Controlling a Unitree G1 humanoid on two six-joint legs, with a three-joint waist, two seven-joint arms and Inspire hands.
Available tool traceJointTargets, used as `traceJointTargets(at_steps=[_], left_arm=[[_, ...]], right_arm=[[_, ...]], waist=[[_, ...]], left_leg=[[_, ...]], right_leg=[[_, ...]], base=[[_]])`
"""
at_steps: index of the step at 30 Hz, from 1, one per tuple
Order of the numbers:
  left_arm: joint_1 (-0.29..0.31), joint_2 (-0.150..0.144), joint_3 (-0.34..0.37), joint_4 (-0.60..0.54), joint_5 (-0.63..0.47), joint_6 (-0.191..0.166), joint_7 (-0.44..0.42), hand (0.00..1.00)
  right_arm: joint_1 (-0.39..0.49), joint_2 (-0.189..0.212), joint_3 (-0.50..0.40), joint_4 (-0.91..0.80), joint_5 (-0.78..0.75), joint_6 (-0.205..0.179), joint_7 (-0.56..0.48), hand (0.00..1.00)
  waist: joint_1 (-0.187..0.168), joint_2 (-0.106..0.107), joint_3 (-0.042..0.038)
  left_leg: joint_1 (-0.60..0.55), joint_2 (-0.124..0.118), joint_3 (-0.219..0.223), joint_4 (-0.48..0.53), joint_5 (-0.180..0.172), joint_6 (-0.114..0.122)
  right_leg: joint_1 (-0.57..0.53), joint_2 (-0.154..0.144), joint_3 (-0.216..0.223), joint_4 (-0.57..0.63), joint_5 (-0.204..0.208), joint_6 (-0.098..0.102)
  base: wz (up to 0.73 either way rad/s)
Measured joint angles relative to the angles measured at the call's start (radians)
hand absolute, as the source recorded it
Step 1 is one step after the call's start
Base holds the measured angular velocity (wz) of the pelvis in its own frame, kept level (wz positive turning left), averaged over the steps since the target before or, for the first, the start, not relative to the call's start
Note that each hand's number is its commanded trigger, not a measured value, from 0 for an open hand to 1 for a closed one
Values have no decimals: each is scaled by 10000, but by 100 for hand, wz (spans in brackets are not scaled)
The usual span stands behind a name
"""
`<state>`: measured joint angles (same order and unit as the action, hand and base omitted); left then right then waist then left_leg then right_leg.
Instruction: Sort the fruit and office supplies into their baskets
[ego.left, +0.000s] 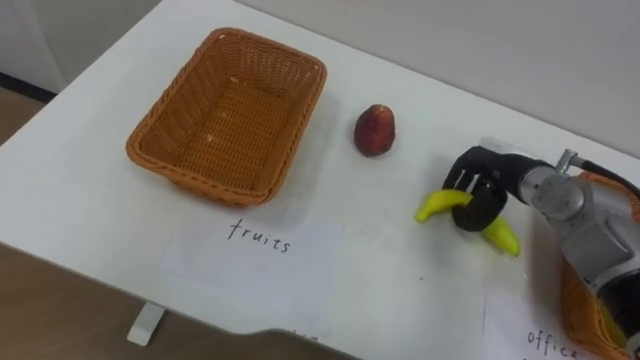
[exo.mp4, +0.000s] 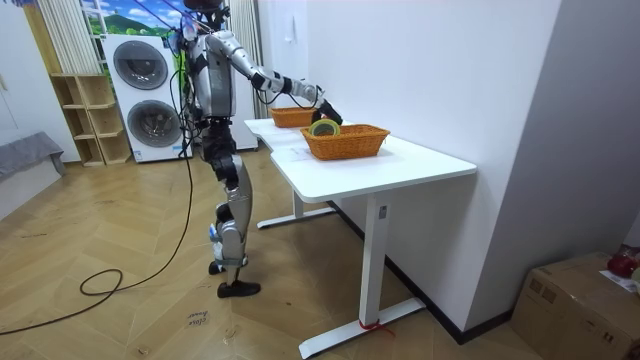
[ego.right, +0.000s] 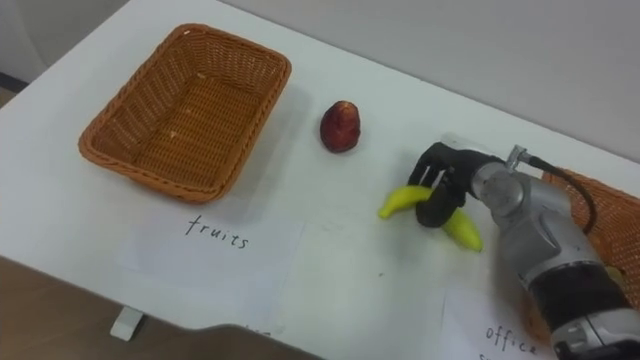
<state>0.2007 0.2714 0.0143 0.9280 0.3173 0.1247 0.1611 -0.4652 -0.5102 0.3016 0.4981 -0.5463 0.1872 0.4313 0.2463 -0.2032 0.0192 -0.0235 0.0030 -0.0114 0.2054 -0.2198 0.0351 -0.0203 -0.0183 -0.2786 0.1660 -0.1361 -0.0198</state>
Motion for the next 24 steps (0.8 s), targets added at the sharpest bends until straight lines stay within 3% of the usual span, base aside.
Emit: traceJointTargets(at_steps=[6, 14, 20, 24], left_arm=[[-27, 70, 4, -2, -5, -9, -192, 0], [-120, 69, 24, -3, -2, -11, -259, 0], [-119, 60, 28, -3, 32, -8, -175, 0], [-53, -3, 178, -1, 90, -12, -158, 0]], right_arm=[[206, 16, 1, -409, -44, -31, 96, 100], [271, 47, 40, -508, -95, -2, 598, 100], [454, 48, 26, -1213, -50, 70, 829, 100], [664, 47, -223, -2234, -49, -87, 826, 100]], waist=[[11, -29, -22], [14, 13, 13], [-2, 39, 24], [-73, 70, 10]], left_leg=[[17, 2, 19, 27, 3, -1], [224, 6, 42, -2, 2, -1], [441, 6, 36, -27, 2, -1], [476, 0, 56, -43, 2, -1]], right_leg=[[19, -66, 7, 2, 0, 0], [230, -62, 28, 12, -1, 2], [389, 14, 132, 4, -1, 2], [395, 32, 267, 8, -1, 2]], base=[[0], [0], [-1], [-2]])
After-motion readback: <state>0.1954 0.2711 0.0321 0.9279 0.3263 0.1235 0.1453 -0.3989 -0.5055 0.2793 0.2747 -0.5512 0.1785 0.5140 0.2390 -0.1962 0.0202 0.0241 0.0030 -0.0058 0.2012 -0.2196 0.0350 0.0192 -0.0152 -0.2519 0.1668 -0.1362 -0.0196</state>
